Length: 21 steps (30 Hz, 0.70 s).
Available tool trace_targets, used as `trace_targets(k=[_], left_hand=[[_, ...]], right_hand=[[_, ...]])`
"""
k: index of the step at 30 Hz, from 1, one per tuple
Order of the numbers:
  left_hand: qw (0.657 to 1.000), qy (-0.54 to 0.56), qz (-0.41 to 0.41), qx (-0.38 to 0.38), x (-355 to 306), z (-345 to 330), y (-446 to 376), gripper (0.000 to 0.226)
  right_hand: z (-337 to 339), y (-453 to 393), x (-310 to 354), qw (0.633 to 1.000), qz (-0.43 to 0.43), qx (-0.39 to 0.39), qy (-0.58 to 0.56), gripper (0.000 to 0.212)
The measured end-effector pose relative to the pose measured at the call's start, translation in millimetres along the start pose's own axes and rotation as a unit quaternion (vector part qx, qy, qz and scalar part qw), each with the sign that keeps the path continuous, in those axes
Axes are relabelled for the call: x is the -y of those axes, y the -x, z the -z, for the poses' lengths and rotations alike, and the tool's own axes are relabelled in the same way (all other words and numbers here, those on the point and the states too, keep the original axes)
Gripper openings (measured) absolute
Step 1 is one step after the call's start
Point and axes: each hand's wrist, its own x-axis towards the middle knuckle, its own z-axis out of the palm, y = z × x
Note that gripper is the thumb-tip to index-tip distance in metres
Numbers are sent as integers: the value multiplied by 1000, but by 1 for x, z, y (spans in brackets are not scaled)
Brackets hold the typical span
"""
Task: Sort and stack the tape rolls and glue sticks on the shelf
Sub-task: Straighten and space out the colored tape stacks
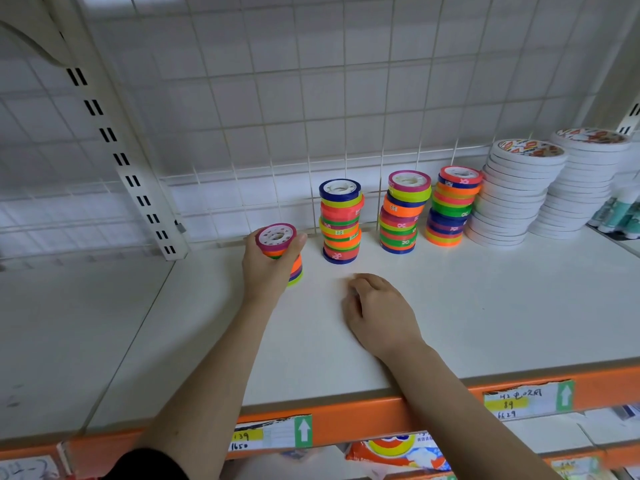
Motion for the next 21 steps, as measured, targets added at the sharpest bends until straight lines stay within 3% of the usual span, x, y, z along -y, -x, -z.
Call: trace_targets(k=[8, 17, 21], left_hand=[[1000, 3, 2, 16, 2, 2, 1, 55], [989, -81, -6, 124, 15, 29, -8, 87], [974, -166, -16, 151, 15, 40, -4, 65]], right_hand=[[0, 0, 1, 1000, -3, 3, 2, 42], [1, 0, 1, 1000, -6, 2, -3, 41], [0, 0, 1, 1000, -8, 1, -4, 41]])
